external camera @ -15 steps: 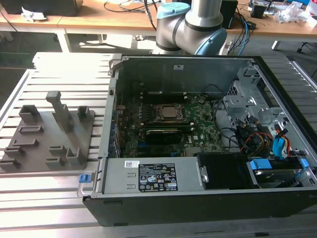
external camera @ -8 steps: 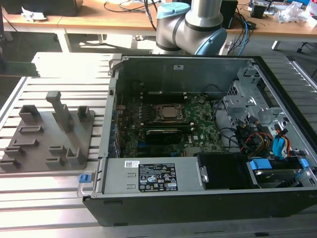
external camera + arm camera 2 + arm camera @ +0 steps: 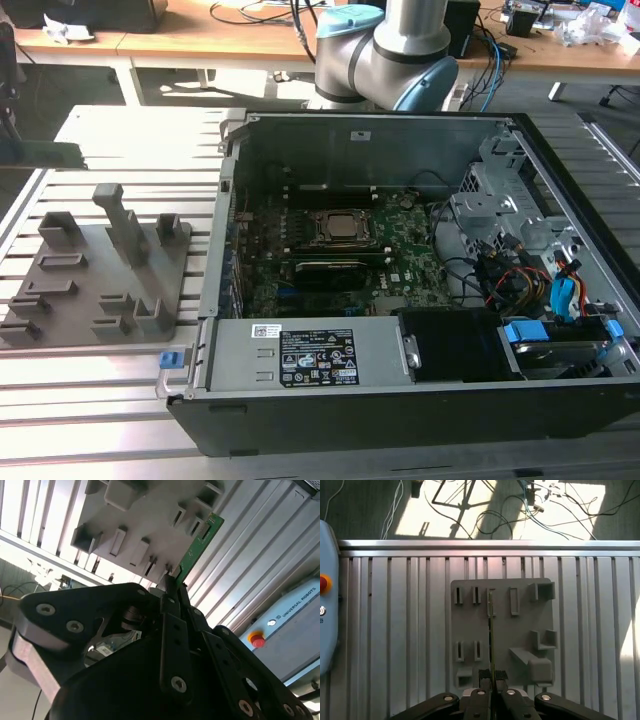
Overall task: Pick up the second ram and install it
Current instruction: 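Pick up the second ram and move it above second insertion slot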
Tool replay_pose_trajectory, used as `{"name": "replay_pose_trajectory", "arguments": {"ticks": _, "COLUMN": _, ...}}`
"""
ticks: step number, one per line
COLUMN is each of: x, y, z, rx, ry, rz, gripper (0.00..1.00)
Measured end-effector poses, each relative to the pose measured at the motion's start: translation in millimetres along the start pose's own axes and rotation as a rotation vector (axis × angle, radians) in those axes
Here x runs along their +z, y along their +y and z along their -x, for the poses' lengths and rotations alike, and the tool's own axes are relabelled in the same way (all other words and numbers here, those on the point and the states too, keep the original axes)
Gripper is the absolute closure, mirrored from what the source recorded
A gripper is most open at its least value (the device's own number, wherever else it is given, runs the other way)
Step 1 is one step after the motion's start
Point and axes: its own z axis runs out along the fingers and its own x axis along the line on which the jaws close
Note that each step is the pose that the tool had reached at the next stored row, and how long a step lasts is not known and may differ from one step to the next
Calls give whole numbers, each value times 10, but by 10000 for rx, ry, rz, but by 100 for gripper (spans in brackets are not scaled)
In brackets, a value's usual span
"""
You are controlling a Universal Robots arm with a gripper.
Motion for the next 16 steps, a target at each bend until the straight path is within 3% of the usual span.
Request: {"name": "replay_pose_trajectory", "arguments": {"ticks": 16, "x": 309, "y": -21, "z": -6, "rx": 1, "ry": 0, "rz": 19, "gripper": 86}}
